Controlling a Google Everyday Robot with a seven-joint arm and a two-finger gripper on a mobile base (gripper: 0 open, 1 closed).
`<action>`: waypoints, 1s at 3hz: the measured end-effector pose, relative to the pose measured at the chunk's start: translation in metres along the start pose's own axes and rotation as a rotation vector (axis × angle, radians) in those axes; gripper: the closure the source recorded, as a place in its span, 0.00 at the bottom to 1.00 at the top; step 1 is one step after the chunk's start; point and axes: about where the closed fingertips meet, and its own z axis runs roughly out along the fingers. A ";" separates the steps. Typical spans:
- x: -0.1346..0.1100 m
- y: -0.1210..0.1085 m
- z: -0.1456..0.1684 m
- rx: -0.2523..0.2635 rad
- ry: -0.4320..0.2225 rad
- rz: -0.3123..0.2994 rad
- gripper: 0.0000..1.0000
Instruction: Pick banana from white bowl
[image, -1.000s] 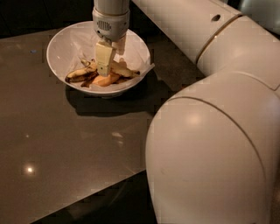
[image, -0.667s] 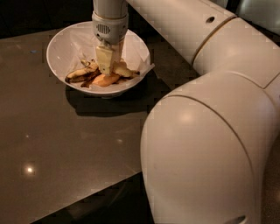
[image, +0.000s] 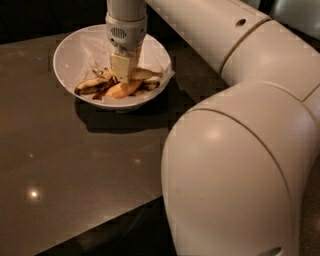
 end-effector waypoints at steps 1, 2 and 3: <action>0.000 0.000 0.000 0.000 0.000 0.000 1.00; 0.006 0.005 -0.021 0.056 -0.070 -0.009 1.00; 0.014 0.016 -0.051 0.119 -0.163 -0.044 1.00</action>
Offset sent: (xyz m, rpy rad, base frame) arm -0.0445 -0.0315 0.0608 0.1010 -0.1918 0.0100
